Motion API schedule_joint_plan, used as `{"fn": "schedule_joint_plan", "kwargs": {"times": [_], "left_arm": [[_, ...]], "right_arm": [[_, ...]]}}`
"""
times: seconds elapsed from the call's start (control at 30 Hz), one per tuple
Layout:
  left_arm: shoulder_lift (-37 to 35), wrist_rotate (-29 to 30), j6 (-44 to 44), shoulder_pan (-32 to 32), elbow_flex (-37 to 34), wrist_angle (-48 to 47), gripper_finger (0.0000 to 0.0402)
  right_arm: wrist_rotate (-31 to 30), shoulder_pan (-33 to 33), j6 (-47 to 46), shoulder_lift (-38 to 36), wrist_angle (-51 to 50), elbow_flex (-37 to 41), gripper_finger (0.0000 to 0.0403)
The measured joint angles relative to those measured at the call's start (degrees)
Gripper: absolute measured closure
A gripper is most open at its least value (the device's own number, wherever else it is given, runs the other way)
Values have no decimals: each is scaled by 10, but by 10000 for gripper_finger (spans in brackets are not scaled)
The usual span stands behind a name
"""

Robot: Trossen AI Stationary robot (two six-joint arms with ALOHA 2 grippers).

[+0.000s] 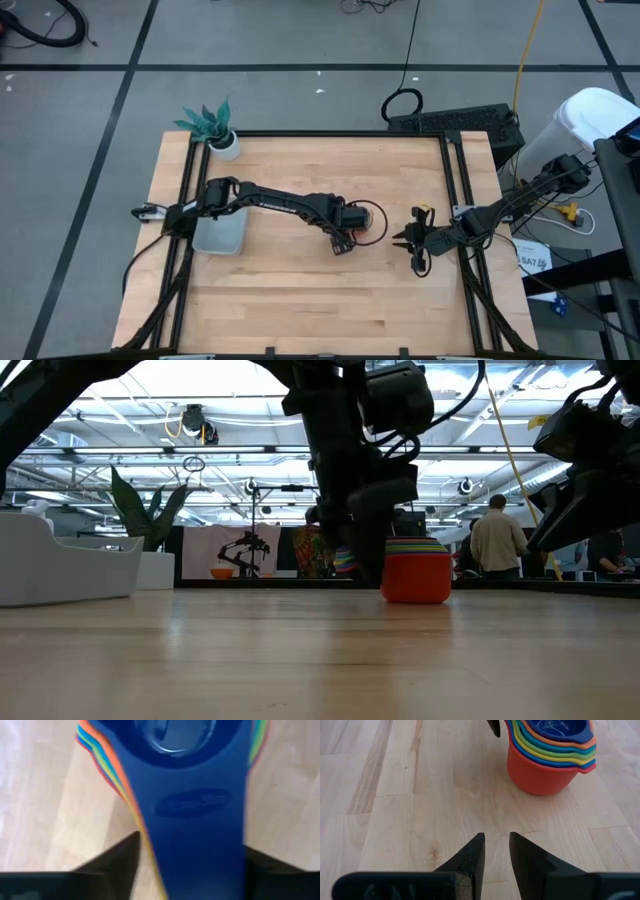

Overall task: Nest measuring cups in basket
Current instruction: Put the stacked measuring cups into the gray bin

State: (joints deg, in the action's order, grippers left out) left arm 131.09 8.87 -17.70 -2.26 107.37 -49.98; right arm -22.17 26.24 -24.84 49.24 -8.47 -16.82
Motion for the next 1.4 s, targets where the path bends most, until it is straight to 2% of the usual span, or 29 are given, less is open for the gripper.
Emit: {"fn": "schedule_joint_plan", "kwargs": {"times": [0.1, 0.5, 0.97, 1.13, 1.4], "left_arm": [[0, -14, 9, 0, 0, 0, 260], [0, -19, 15, 0, 0, -5, 259], [-17, 24, 5, 6, 1, -70, 259], [-46, 51, -18, 11, 1, -102, 260], [-66, 69, -33, 10, 1, -134, 260]], "right_arm": [[0, 0, 0, 0, 0, 0, 319], [0, 0, 0, 0, 0, 0, 319], [0, 0, -2, 0, 7, 3, 319], [0, 0, -40, 0, 8, 26, 319], [44, 1, -82, 0, 20, 50, 319]]}}
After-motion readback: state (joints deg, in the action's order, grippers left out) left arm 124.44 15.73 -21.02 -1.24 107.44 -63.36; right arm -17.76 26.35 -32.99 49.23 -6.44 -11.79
